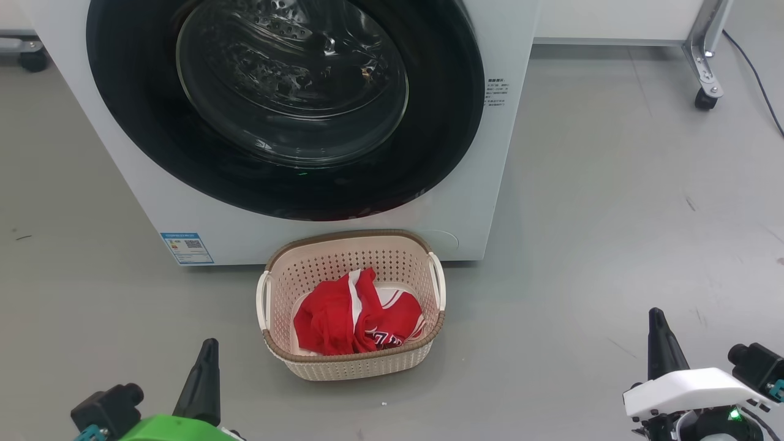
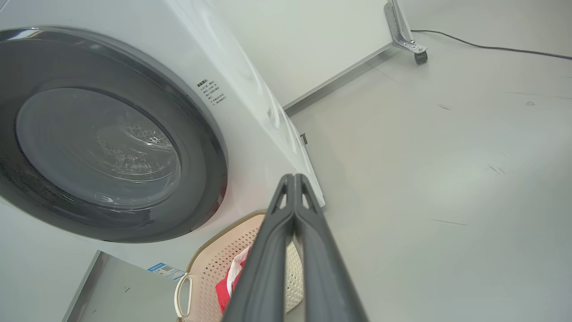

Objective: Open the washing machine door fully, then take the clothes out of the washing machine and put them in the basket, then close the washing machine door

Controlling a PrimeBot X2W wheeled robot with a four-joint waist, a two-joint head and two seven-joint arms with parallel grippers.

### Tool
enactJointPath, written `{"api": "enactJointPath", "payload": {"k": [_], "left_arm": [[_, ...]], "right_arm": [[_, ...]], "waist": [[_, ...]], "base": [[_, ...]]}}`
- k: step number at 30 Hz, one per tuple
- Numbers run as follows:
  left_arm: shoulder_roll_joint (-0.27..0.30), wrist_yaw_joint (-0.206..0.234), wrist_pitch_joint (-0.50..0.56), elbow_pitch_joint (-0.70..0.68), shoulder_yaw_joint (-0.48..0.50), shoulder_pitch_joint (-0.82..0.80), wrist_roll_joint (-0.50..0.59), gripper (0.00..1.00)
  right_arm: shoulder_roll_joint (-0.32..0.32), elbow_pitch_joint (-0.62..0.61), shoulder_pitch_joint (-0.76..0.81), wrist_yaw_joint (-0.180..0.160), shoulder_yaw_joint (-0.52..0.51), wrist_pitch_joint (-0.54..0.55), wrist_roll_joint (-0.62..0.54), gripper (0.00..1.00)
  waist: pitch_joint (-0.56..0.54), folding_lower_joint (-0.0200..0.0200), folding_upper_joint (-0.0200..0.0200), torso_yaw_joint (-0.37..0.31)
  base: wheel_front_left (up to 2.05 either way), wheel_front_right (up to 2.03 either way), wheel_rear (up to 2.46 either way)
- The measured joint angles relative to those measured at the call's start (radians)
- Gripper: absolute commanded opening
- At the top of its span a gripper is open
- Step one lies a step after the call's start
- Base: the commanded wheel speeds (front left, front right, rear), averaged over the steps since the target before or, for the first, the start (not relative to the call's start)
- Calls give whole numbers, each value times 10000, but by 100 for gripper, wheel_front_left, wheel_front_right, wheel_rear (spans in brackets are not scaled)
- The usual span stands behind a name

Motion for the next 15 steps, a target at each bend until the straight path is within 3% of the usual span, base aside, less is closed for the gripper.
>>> {"api": "enactJointPath", "payload": {"k": [15], "left_arm": [[27,-113,364,349,403,-267,-1931,0]], "right_arm": [[4,274,-257,268,-385,485,1923,0]], "waist": [[-45,0,0,-106]], "base": [[0,0,0]]}}
